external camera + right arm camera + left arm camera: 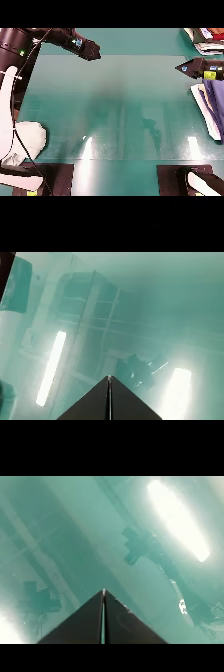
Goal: Fold the shirts.
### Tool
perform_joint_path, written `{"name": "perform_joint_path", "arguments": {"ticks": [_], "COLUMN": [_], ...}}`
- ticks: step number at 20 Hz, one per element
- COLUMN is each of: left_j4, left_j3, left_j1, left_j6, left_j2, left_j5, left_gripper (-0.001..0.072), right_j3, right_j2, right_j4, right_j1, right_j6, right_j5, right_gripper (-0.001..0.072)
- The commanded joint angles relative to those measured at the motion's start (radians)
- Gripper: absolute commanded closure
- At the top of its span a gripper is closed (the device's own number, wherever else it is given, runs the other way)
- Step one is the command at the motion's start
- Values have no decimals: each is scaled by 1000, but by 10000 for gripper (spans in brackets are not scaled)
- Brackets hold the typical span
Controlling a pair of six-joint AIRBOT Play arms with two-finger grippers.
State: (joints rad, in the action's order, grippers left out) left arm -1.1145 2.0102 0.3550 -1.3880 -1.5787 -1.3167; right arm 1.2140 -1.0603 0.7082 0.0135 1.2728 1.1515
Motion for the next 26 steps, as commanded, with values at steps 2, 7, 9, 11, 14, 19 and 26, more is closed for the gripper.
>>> {"name": "perform_joint_path", "arguments": {"ticks": [2,7,9,11,14,19,26], "left_j4": [0,4,3,5,-5,-47,-354], "left_j3": [0,0,0,0,0,-151,-774], "left_j1": [0,0,0,0,-55,-310,-655], "left_j6": [0,0,0,1,8,-11,-80], "left_j2": [0,0,0,0,10,185,672], "left_j5": [0,93,102,100,-17,-218,-193], "left_gripper": [683,683,683,683,683,684,683], "right_j3": [0,0,0,0,0,0,0], "right_j2": [0,-1,-1,-1,-1,0,-1], "right_j4": [0,0,0,0,0,0,0], "right_j1": [1,1,1,1,1,1,1], "right_j6": [0,0,0,0,0,0,0], "right_j5": [10,10,10,8,10,18,18], "right_gripper": [691,691,691,691,691,691,691]}}
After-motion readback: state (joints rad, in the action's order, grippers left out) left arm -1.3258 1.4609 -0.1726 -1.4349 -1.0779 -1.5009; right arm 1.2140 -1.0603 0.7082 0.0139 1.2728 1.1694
